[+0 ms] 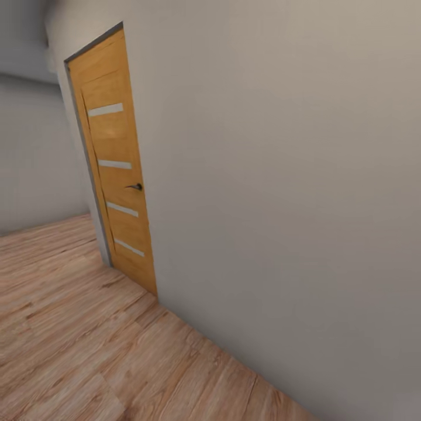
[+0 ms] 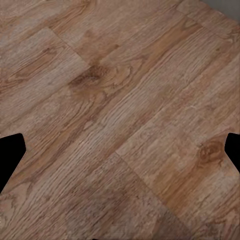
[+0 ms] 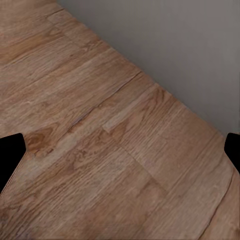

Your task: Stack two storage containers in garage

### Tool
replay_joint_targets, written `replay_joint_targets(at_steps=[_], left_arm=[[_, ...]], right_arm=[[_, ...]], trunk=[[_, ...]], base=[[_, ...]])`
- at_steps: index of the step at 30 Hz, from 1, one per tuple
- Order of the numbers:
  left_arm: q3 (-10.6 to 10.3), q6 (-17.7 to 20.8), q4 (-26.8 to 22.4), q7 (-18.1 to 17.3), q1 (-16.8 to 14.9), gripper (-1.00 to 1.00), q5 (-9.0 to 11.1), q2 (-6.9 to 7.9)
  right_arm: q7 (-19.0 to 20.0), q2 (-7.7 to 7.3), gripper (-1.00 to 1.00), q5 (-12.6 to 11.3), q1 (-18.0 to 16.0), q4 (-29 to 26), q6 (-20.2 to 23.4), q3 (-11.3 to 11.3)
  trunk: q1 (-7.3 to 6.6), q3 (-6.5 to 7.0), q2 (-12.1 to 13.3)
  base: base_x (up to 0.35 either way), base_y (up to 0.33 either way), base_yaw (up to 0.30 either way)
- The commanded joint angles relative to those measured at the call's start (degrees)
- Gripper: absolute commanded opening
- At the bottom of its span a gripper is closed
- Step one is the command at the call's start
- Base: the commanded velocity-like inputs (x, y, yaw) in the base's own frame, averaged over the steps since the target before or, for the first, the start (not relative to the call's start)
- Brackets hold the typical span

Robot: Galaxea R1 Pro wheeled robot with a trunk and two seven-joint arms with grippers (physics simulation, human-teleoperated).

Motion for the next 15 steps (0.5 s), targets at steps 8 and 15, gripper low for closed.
replay_joint_targets(at_steps=[8,15], left_arm=[[0.43,-0.19,0.05,-0.08,-0.04,1.0,-0.14,0.01],[0.43,-0.19,0.05,-0.08,-0.04,1.0,-0.13,-0.02]], right_arm=[[-0.49,-0.01,1.0,0.57,0.02,-0.11,0.02,0.04],[-0.49,-0.01,1.0,0.57,0.03,-0.12,0.02,0.04]], trunk=[[0.04,-0.05,-0.03],[0.04,-0.05,-0.03]], base=[[0.32,0.0,0.274],[0.32,0.0,0.047]])
